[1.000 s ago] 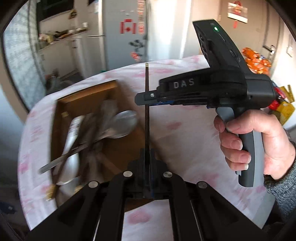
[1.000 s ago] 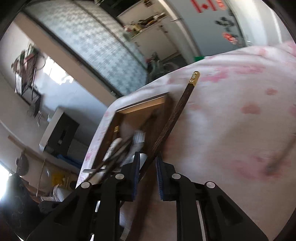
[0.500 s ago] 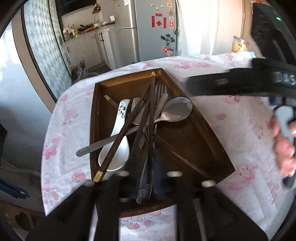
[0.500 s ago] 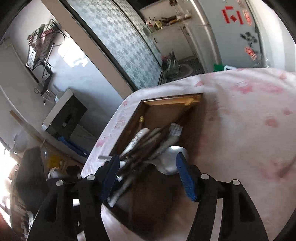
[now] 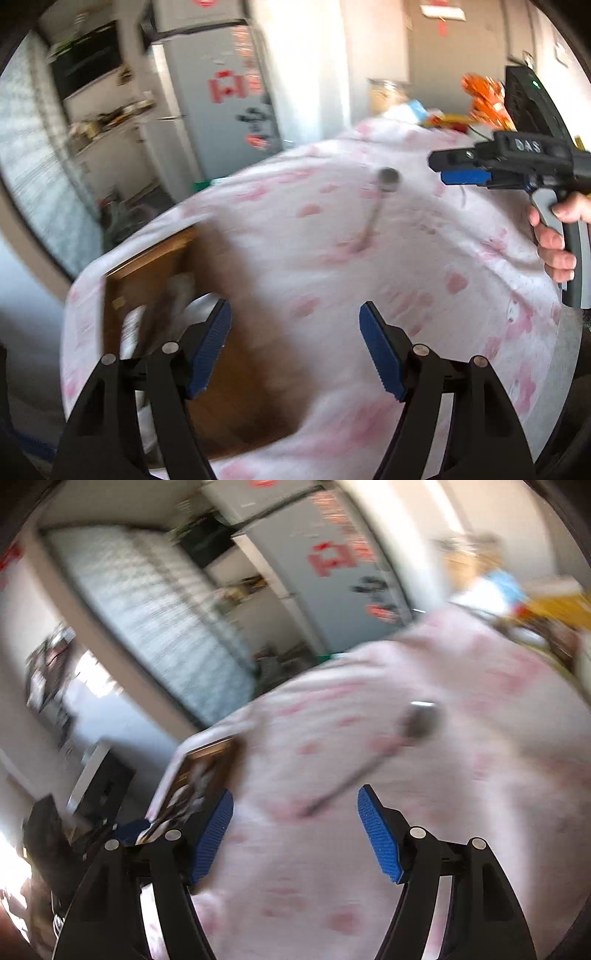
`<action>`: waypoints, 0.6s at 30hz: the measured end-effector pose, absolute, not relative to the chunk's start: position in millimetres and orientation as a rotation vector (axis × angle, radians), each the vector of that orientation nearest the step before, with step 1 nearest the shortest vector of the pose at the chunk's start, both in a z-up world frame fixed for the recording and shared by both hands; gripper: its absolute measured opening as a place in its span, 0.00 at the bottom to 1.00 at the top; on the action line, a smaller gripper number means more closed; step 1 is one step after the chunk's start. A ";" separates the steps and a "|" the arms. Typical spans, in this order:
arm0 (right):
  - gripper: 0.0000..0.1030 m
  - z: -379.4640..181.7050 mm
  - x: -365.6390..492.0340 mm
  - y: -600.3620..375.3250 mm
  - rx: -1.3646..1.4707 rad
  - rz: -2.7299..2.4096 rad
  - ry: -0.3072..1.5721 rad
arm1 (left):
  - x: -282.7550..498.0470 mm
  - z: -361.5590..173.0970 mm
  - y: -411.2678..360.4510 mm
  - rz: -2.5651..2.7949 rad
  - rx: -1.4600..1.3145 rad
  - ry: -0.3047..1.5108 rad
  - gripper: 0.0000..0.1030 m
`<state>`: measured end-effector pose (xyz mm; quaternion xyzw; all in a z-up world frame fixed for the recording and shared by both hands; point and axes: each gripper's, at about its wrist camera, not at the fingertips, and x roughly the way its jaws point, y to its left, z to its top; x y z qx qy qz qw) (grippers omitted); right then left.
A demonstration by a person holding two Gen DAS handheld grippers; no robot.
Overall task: Organize utensils
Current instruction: 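Grasp the metal spoon from the table with the left tool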
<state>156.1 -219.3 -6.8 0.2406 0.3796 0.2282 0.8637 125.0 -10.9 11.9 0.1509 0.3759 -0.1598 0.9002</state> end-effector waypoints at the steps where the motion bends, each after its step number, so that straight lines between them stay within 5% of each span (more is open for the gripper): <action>1: 0.69 -14.5 161.5 -233.6 0.529 0.447 0.808 | 133.9 6.5 -26.0 -0.350 0.329 0.787 0.73; 12: 0.62 -48.5 234.0 -237.6 0.493 0.345 0.920 | 221.8 -37.3 -104.4 -0.439 0.395 0.839 0.73; 18: 0.51 -60.2 231.4 -223.3 0.498 0.280 0.905 | 239.9 -54.2 -111.0 -0.471 0.383 0.885 0.73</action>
